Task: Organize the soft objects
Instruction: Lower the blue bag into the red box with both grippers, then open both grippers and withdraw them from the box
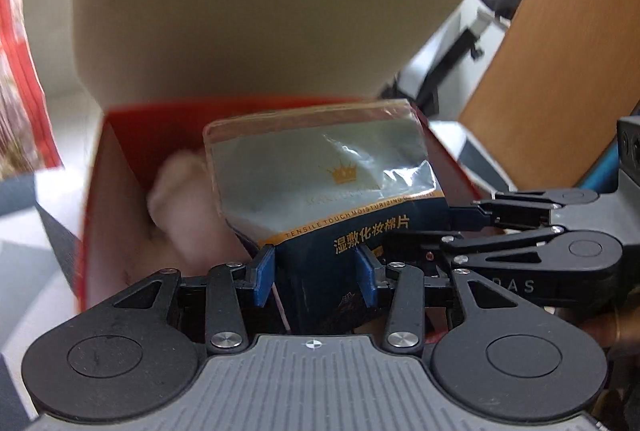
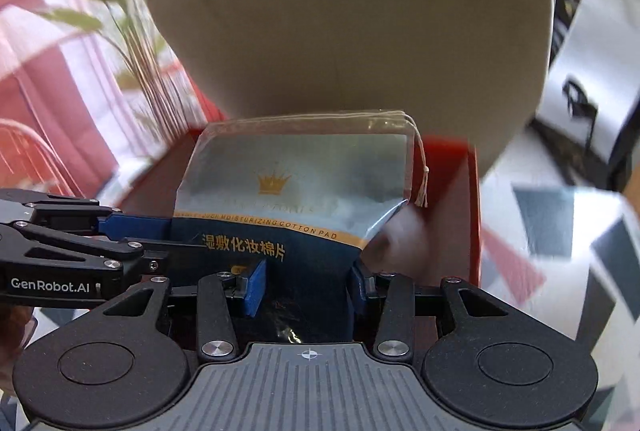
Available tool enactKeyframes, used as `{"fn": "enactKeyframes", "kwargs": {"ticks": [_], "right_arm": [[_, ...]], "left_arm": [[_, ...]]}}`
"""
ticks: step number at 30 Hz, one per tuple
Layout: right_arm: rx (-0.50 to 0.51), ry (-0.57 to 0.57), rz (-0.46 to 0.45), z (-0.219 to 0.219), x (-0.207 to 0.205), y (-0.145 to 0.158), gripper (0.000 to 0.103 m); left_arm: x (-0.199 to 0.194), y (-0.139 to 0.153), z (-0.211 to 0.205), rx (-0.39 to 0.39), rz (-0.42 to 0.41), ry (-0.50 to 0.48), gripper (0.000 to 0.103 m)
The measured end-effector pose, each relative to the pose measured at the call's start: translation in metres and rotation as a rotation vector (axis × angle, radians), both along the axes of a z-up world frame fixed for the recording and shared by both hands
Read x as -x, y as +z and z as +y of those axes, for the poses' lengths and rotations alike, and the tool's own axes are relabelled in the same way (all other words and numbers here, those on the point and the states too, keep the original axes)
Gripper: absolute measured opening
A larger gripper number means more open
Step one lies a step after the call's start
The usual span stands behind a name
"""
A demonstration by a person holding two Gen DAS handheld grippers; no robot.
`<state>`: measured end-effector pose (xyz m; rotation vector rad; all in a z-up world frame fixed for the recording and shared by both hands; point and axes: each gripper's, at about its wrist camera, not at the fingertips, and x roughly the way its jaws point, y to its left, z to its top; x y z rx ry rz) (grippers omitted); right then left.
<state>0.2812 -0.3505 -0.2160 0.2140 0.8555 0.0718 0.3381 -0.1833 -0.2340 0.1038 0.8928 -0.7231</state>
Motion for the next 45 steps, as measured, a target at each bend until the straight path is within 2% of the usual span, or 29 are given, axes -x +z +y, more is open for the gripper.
{"fn": "enactKeyframes", "kwargs": {"ticks": [6, 14, 18, 26, 29, 32, 37, 39, 41, 42, 45], "right_arm": [[-0.071, -0.034, 0.152, -0.003, -0.008, -0.026, 0.036], [-0.103, -0.082, 0.264, -0.002, -0.024, -0.039, 0.031], [-0.099, -0.069, 0.318, 0.0, -0.025, -0.043, 0.03], [-0.059, -0.071, 0.359, 0.006, -0.032, -0.046, 0.03], [-0.058, -0.088, 0.365, 0.007, -0.033, -0.045, 0.03], [-0.043, -0.095, 0.36, 0.009, -0.031, -0.042, 0.031], [0.01, -0.12, 0.32, 0.015, -0.024, -0.031, 0.035], [0.02, -0.111, 0.286, 0.017, -0.017, -0.023, 0.042], [0.046, -0.098, 0.245, 0.02, -0.009, -0.013, 0.054], [0.057, -0.095, 0.227, 0.021, -0.005, -0.009, 0.055], [0.054, -0.092, 0.174, 0.023, 0.008, 0.004, 0.065]], "left_arm": [[-0.01, -0.019, -0.01, -0.055, 0.081, -0.013, 0.045], [-0.017, -0.026, -0.01, -0.078, 0.123, -0.013, 0.045], [-0.015, -0.026, -0.005, -0.092, 0.116, 0.001, 0.045], [-0.014, -0.014, 0.006, -0.096, 0.064, 0.044, 0.045], [-0.012, -0.01, 0.008, -0.098, 0.046, 0.05, 0.045], [-0.003, -0.001, 0.014, -0.067, 0.011, 0.039, 0.047], [0.009, 0.011, 0.018, -0.087, -0.062, 0.049, 0.047], [0.014, 0.017, 0.024, -0.082, -0.077, 0.063, 0.047], [0.019, 0.022, 0.03, -0.082, -0.097, 0.08, 0.047], [0.022, 0.025, 0.033, -0.084, -0.107, 0.088, 0.048], [0.031, 0.032, 0.042, -0.089, -0.134, 0.109, 0.055]]}}
